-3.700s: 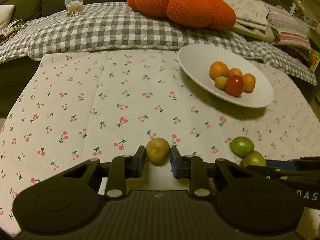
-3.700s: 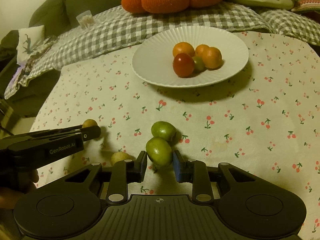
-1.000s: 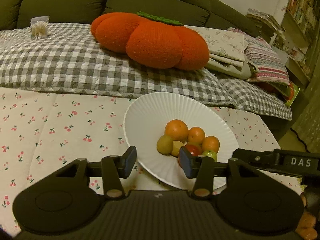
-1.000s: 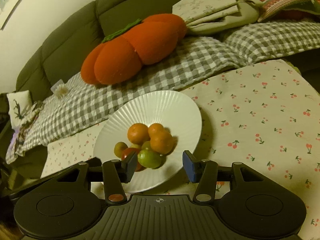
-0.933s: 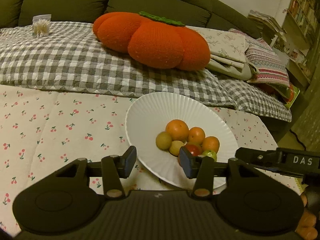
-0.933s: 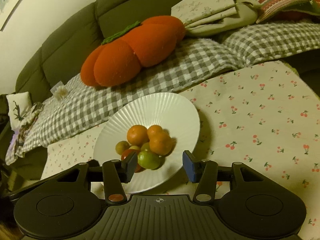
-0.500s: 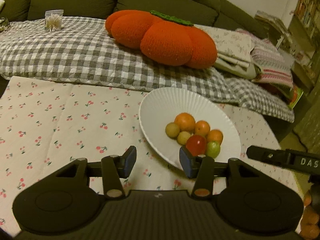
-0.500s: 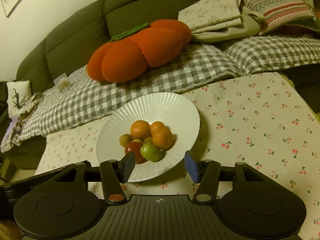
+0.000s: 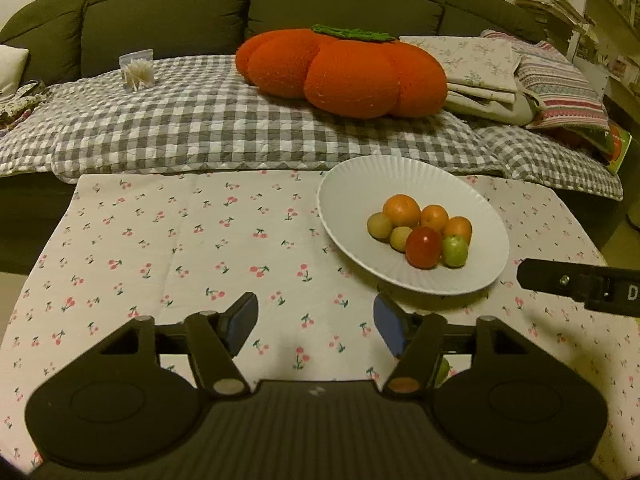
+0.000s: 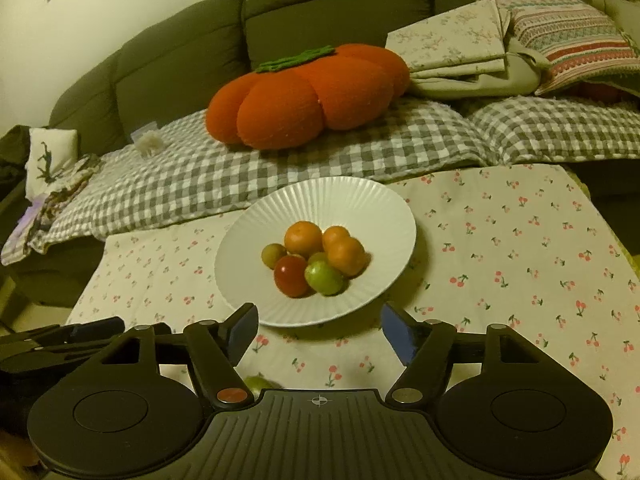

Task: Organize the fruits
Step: 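Move both open grippers back toward the last lime and yellow fruit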

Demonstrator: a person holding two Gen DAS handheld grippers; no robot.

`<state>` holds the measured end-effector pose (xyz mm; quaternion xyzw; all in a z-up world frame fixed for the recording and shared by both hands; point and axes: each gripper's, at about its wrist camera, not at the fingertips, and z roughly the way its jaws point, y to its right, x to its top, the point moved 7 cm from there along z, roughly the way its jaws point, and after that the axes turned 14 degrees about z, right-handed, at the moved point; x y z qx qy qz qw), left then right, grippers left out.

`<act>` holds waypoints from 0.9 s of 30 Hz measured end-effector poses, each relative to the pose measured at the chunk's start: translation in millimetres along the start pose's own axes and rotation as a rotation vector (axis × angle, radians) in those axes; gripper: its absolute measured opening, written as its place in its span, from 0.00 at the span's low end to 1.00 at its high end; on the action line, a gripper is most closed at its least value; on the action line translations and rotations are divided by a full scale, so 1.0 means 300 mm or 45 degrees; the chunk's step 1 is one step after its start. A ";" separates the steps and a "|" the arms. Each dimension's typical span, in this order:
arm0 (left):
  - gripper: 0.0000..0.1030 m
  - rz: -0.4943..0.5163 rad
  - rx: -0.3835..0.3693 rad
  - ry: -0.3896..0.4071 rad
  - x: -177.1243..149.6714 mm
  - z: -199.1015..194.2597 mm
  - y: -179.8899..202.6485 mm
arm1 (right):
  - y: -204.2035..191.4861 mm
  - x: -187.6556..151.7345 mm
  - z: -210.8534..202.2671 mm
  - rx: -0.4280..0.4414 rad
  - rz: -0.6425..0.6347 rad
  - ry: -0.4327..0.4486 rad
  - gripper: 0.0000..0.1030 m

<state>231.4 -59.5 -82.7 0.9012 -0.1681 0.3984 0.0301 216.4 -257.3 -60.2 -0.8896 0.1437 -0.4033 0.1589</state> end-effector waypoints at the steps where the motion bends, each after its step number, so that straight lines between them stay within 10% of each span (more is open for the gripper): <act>1: 0.64 0.003 0.000 -0.001 -0.006 -0.008 0.001 | -0.004 -0.005 -0.004 0.001 -0.006 -0.001 0.67; 27: 0.72 0.048 -0.098 -0.124 -0.199 -0.061 0.106 | -0.080 -0.139 -0.013 0.028 -0.078 -0.134 0.76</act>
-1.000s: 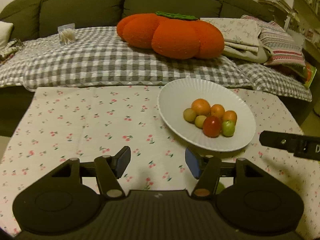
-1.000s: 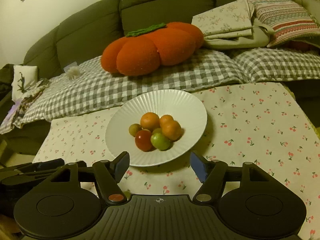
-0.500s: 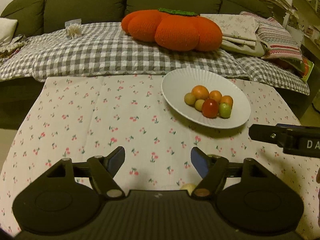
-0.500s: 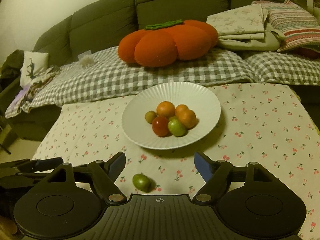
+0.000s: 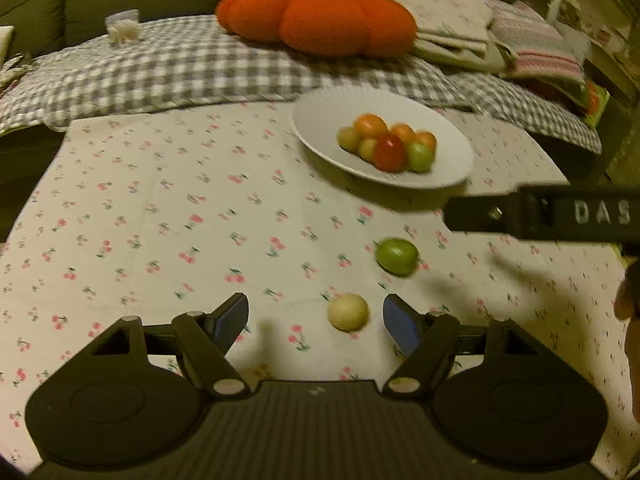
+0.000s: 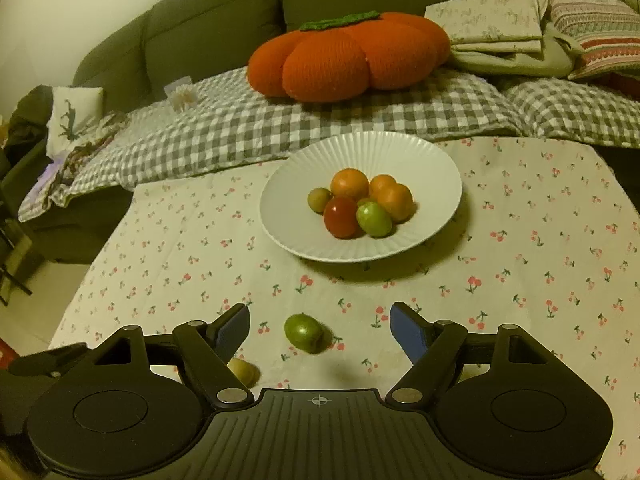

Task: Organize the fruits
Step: 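Move both open grippers back toward the last lime and yellow fruit, then grasp the last green lime with the right gripper while the left grasps the pale yellow fruit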

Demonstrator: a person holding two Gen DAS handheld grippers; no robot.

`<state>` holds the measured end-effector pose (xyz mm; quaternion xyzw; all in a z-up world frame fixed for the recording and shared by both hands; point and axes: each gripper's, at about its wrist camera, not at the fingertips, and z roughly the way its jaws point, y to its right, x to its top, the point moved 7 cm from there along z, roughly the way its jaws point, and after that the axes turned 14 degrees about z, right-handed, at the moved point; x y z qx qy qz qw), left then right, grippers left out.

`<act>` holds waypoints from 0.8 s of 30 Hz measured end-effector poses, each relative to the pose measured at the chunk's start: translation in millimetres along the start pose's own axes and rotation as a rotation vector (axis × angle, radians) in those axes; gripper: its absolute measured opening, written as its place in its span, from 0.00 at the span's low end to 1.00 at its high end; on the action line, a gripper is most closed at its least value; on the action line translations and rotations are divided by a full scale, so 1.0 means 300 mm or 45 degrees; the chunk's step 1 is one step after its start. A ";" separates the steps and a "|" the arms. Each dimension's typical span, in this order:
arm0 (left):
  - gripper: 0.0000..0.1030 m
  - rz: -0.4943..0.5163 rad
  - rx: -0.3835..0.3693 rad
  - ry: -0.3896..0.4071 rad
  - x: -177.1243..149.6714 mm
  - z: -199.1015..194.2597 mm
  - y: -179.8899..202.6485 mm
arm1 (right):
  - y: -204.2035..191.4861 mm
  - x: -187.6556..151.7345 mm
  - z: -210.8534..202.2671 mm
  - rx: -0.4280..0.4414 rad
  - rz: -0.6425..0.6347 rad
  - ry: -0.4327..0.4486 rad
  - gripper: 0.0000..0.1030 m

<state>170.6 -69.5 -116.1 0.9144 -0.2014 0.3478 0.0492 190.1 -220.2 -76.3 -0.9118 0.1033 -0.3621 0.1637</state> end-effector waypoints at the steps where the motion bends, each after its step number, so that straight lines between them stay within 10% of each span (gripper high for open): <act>1: 0.72 0.008 -0.001 -0.006 -0.003 0.007 0.008 | 0.002 -0.002 0.004 -0.004 0.000 -0.003 0.76; 9: 0.69 0.040 -0.001 -0.028 -0.016 0.055 0.039 | 0.005 -0.020 0.033 -0.017 0.005 -0.037 0.76; 24: 0.24 0.139 -0.009 -0.038 -0.025 0.106 0.083 | 0.002 -0.039 0.074 -0.024 -0.010 -0.067 0.76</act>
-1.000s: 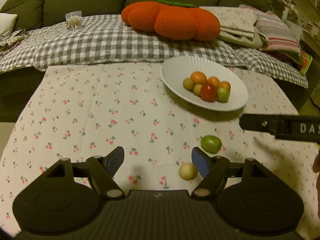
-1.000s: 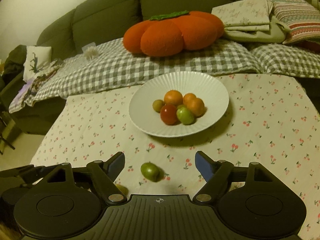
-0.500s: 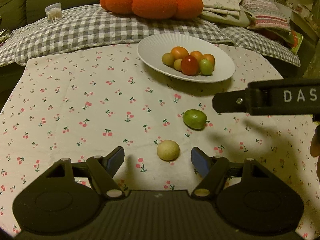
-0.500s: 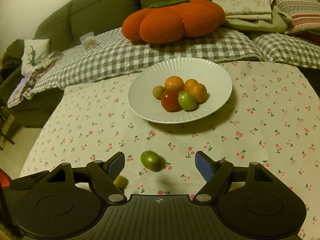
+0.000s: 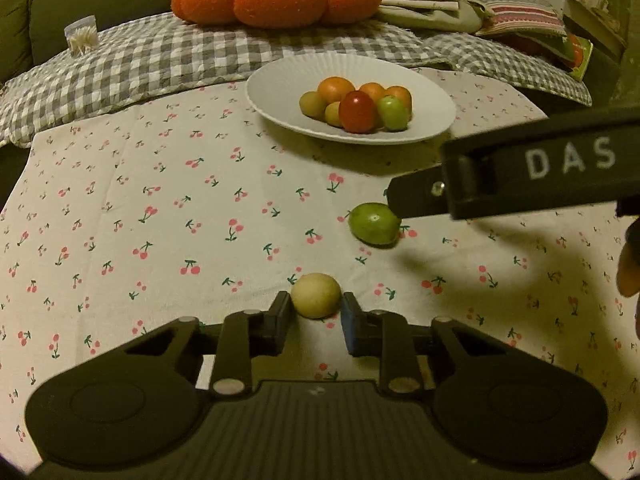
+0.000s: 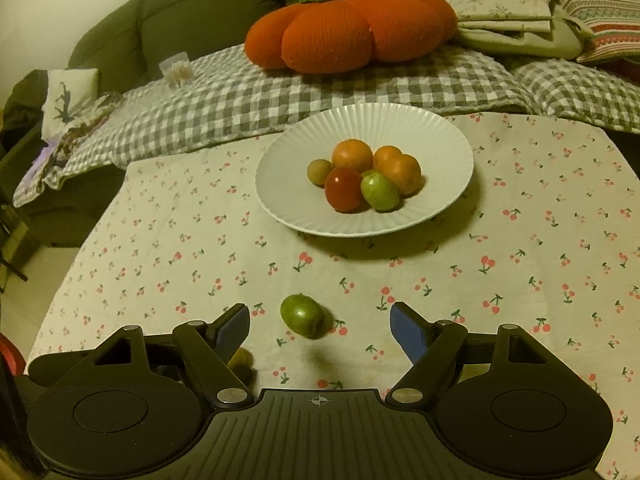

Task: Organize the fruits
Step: 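Grasp the last green lime with the right gripper while the left grasps the pale yellow fruit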

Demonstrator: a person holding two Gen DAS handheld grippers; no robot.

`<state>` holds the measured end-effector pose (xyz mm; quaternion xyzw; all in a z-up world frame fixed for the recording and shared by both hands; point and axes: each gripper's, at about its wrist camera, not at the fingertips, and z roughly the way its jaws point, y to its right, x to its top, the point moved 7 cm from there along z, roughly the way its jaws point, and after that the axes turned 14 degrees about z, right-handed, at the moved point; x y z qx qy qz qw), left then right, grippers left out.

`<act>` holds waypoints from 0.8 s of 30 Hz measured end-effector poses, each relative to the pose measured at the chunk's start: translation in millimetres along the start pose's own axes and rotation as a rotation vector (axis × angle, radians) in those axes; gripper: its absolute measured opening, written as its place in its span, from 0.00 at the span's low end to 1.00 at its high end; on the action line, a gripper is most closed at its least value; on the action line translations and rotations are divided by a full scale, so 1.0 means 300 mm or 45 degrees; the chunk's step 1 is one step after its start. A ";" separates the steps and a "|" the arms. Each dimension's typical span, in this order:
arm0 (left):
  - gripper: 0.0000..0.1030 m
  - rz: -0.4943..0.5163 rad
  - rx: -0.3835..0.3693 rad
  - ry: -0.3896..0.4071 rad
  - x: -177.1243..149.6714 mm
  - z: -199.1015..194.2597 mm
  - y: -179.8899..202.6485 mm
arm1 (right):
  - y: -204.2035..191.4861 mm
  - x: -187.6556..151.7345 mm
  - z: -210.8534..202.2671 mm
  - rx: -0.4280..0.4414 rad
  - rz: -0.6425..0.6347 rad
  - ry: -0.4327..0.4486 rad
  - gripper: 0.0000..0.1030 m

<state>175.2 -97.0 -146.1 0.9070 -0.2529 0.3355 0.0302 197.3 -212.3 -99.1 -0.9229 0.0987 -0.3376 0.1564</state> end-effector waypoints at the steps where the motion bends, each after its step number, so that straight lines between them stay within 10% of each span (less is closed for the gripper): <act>1: 0.24 -0.001 -0.001 0.001 0.000 0.000 -0.001 | 0.001 -0.001 0.005 -0.003 -0.001 -0.002 0.76; 17: 0.24 -0.120 0.023 -0.039 -0.033 -0.031 -0.079 | -0.025 -0.032 0.141 0.025 -0.044 -0.049 0.74; 24: 0.24 -0.143 0.023 -0.042 -0.037 -0.034 -0.107 | -0.038 -0.046 0.177 -0.015 -0.114 -0.040 0.29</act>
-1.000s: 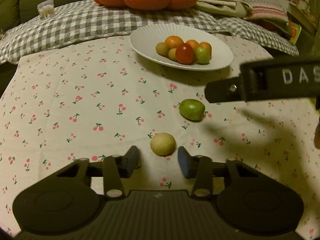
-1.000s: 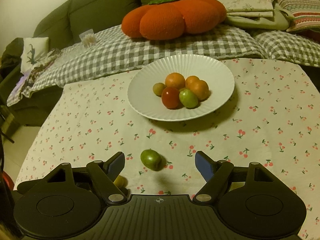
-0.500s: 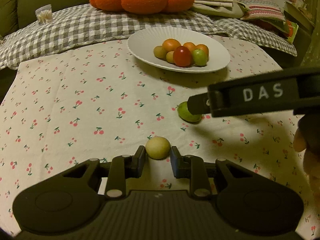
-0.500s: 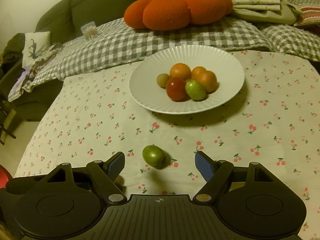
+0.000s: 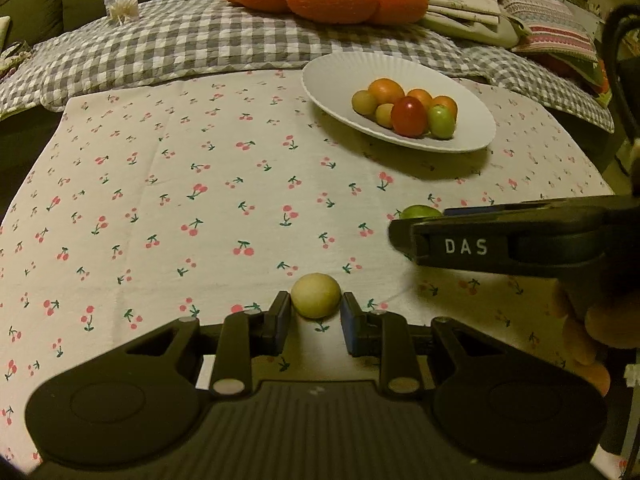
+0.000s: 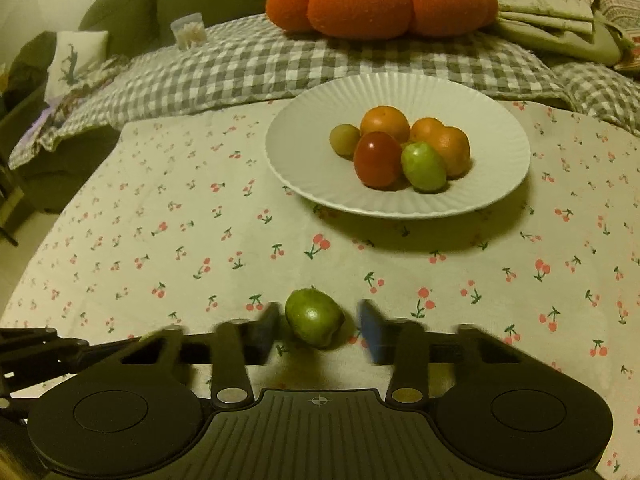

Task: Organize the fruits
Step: 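Grasp the last green lime with the right gripper while the left grasps the pale yellow fruit, then carry the lime with the right gripper while the left carries its fruit to the plate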

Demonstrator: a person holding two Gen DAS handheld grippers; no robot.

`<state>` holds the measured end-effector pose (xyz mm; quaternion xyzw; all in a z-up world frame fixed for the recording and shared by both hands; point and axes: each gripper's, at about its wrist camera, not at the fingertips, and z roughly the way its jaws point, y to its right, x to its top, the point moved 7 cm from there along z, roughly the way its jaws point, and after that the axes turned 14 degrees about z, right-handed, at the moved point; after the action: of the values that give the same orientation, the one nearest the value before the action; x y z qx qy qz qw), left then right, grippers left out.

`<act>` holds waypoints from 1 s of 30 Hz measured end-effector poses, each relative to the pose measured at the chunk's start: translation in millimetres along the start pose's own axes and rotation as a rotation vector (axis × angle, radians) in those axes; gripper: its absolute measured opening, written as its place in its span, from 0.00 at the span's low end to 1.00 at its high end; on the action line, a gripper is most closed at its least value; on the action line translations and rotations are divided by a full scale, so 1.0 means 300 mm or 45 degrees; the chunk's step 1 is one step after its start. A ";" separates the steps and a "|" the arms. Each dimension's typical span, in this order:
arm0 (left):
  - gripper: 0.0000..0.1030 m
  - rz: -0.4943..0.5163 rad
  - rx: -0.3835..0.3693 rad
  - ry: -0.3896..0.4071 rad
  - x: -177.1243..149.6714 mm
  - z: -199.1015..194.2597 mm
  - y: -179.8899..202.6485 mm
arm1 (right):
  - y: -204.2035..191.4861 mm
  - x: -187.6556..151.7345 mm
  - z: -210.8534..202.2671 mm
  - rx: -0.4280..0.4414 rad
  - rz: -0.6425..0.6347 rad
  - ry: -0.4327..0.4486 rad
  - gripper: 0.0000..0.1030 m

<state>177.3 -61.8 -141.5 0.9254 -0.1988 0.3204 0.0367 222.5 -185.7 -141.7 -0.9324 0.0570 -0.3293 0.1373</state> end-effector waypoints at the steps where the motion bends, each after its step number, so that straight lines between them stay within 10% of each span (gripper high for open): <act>1: 0.24 -0.004 0.000 0.001 0.000 0.000 -0.003 | 0.000 0.001 0.000 0.001 0.007 -0.001 0.29; 30: 0.24 -0.060 -0.014 0.106 0.068 -0.062 -0.033 | -0.021 0.074 -0.180 0.093 0.044 0.105 0.29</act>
<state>184.9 -56.2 -113.7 0.9155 -0.1770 0.3568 0.0574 205.7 -196.0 -86.3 -0.9114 0.0664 -0.3668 0.1745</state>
